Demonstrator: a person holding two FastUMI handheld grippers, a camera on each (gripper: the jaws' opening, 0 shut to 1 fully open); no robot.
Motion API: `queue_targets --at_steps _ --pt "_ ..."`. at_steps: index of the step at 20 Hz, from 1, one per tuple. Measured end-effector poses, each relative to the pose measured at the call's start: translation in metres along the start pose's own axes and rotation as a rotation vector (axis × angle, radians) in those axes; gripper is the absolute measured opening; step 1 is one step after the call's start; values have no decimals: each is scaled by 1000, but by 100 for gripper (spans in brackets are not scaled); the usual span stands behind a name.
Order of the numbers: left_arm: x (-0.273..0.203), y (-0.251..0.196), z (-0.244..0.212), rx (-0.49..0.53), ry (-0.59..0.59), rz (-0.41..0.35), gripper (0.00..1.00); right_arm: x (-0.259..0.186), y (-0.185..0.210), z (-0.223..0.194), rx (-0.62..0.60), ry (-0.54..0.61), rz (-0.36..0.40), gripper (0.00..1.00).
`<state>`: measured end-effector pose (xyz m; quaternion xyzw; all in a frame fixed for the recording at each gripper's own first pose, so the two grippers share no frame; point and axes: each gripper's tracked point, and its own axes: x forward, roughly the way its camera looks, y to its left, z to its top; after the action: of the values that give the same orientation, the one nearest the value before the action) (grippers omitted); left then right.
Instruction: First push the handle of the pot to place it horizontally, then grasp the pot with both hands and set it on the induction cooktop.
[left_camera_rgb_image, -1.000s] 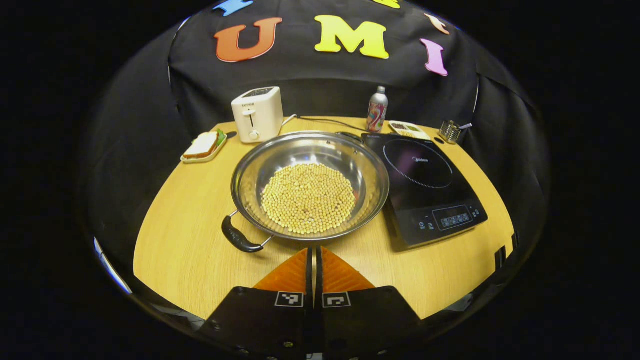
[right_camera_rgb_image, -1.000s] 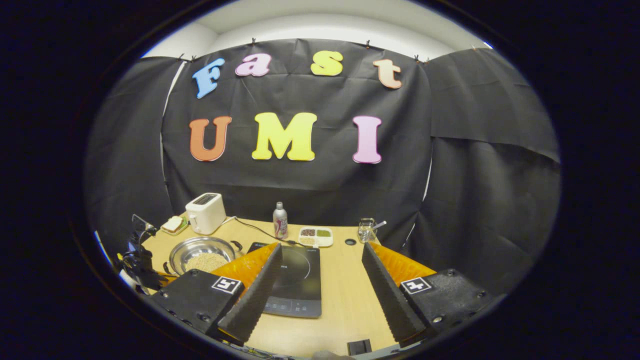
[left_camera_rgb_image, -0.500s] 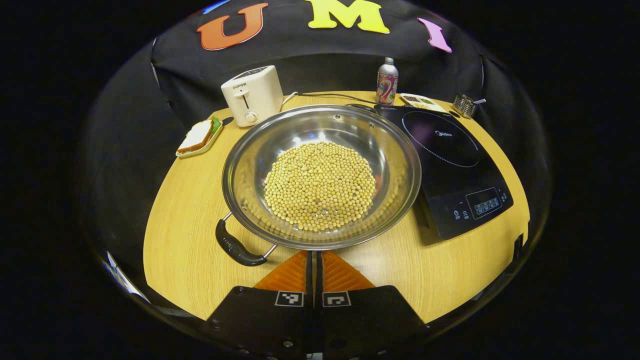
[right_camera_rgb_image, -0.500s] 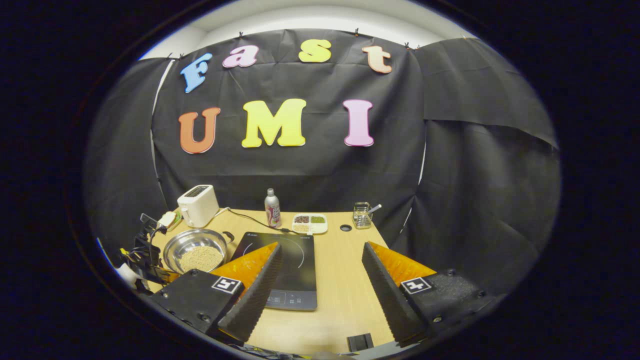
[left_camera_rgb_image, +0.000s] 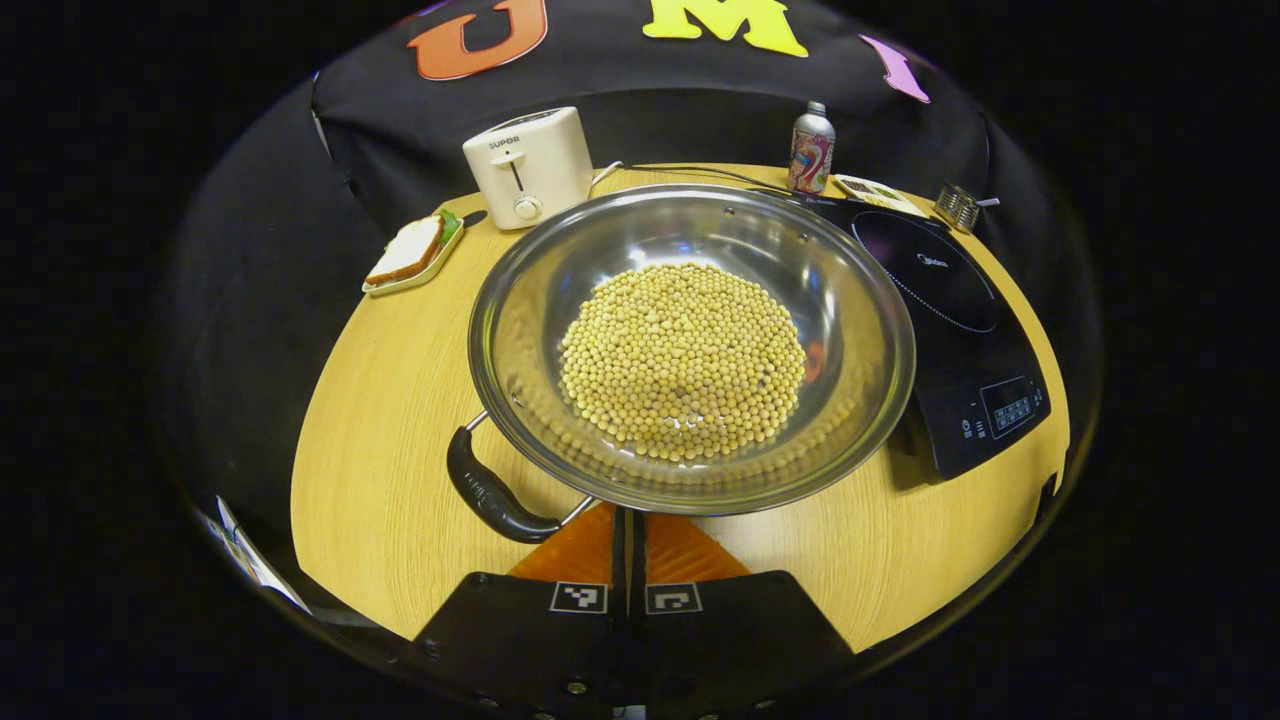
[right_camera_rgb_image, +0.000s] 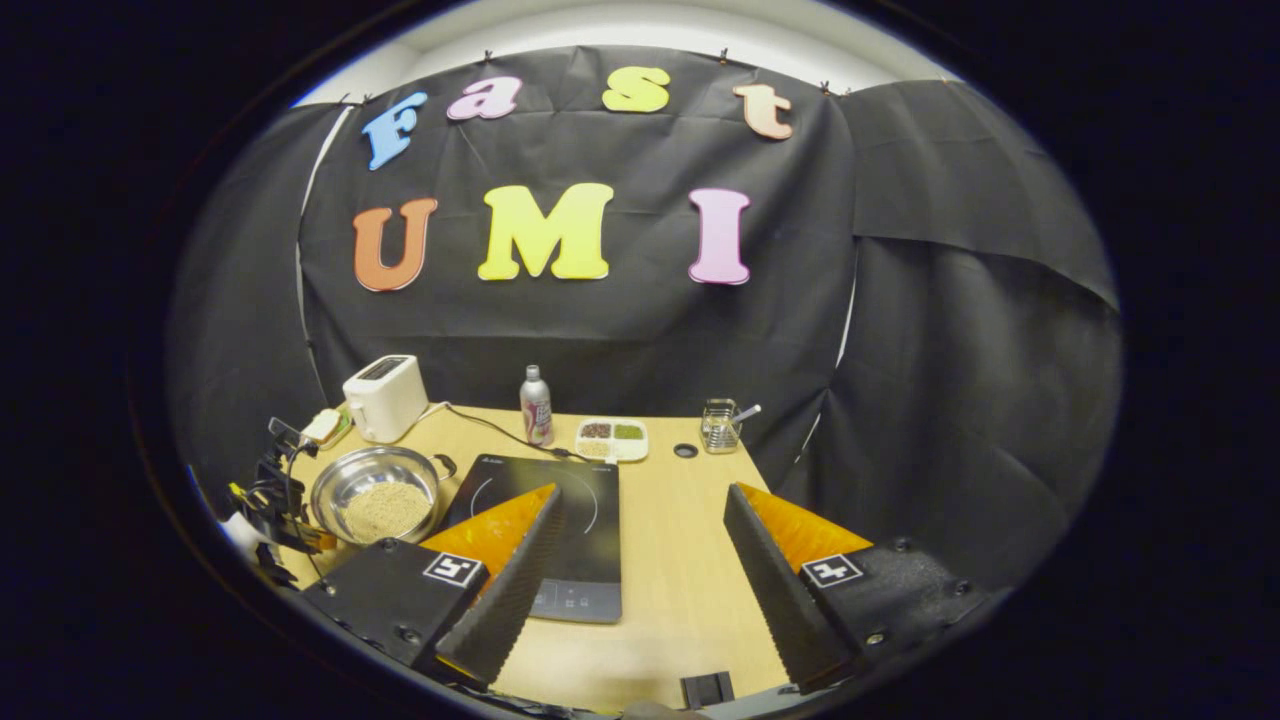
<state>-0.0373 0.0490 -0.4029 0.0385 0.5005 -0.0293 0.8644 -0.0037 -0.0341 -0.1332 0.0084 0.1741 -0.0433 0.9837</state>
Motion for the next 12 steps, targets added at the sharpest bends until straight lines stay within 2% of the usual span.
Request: queue_targets --at_steps 1,2,9,10,11,12 --pt "0 3 0 -12 1 1 10 1 1 0 -7 0 0 100" --pt "2 6 1 -23 3 2 0 2 2 2 -12 -1 1 100" --pt "10 30 9 -62 1 26 0 5 1 1 3 8 0 100" --pt "12 35 10 -72 0 30 10 4 0 2 0 10 -1 100" --pt "13 39 12 -84 -1 36 0 5 0 1 -5 12 -4 100" --pt "15 45 13 -97 -1 44 0 4 0 0 -10 14 -5 100"
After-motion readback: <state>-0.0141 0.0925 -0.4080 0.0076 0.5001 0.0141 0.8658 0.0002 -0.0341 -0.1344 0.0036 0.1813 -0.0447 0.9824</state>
